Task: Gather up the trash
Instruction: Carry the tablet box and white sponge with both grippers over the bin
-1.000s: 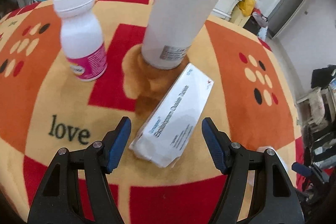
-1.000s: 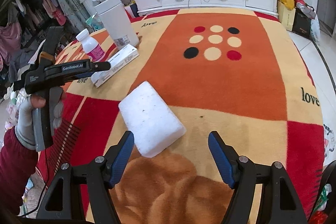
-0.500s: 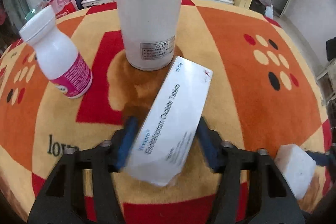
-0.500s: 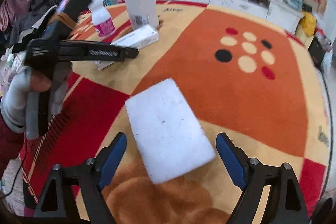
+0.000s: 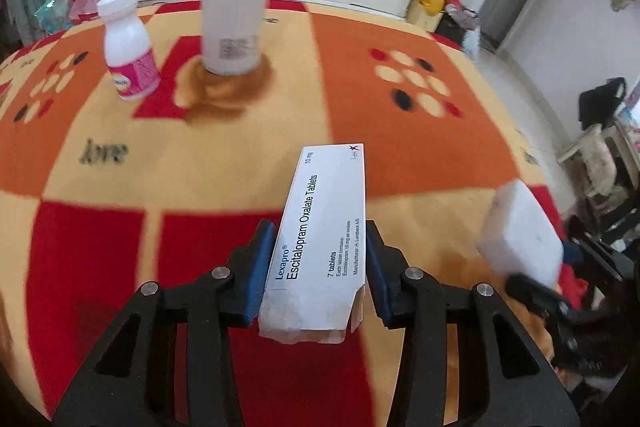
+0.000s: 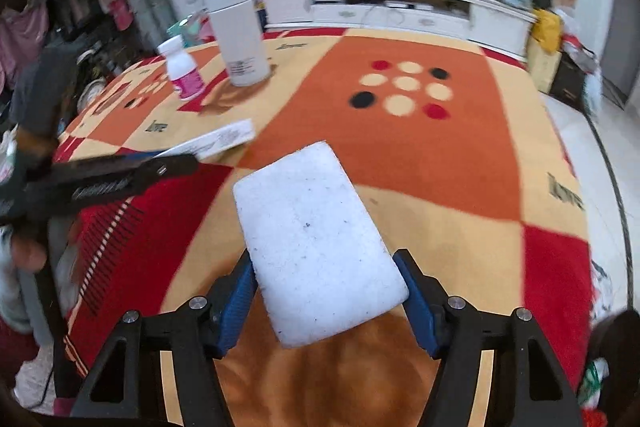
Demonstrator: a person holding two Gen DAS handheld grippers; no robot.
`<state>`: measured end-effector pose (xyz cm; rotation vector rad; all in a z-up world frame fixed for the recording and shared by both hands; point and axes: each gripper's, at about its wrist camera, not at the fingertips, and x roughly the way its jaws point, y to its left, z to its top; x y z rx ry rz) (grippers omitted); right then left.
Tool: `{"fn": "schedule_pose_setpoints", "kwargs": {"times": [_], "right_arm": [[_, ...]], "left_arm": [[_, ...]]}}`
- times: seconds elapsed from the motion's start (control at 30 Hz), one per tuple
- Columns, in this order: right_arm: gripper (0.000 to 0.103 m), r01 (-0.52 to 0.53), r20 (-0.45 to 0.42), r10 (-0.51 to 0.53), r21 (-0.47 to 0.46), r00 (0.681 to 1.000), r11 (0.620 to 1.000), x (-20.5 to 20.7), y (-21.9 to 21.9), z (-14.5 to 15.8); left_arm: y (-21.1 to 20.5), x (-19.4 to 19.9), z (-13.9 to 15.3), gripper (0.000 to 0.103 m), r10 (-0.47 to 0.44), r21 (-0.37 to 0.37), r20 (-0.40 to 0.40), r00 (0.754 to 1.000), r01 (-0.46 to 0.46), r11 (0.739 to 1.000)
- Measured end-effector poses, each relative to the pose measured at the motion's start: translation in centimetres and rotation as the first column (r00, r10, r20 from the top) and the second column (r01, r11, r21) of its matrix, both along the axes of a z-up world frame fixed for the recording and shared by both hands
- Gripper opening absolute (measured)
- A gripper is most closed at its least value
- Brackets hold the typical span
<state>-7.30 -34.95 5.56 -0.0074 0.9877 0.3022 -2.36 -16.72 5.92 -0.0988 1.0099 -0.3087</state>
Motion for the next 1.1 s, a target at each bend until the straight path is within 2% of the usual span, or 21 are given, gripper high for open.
{"fn": "schedule_pose_setpoints", "kwargs": {"times": [0.4,0.83,1.1], "right_arm": [[0.066,0.128,0.019,-0.128,-0.011,0.992,0.992,-4.6,-5.8,1.0],[0.066,0.253,0.014,-0.253,-0.033,0.967,0.967,-7.5,-13.0,0.7],[0.066,0.350,0.011,-0.349,-0.048,0.937,0.936,-9.2,-18.8,0.5]], "left_arm": [[-6.9,-6.3,0.7,0.040,-0.102,-0.055,0.004,0.995,0.102,0.993],[-15.0,-8.7,1.1,0.039,-0.211,-0.067,0.015,0.977,0.212,0.975],[-21.1,-9.0,1.2,0.039,-0.290,-0.077,0.017,0.957,0.290,0.954]]}}
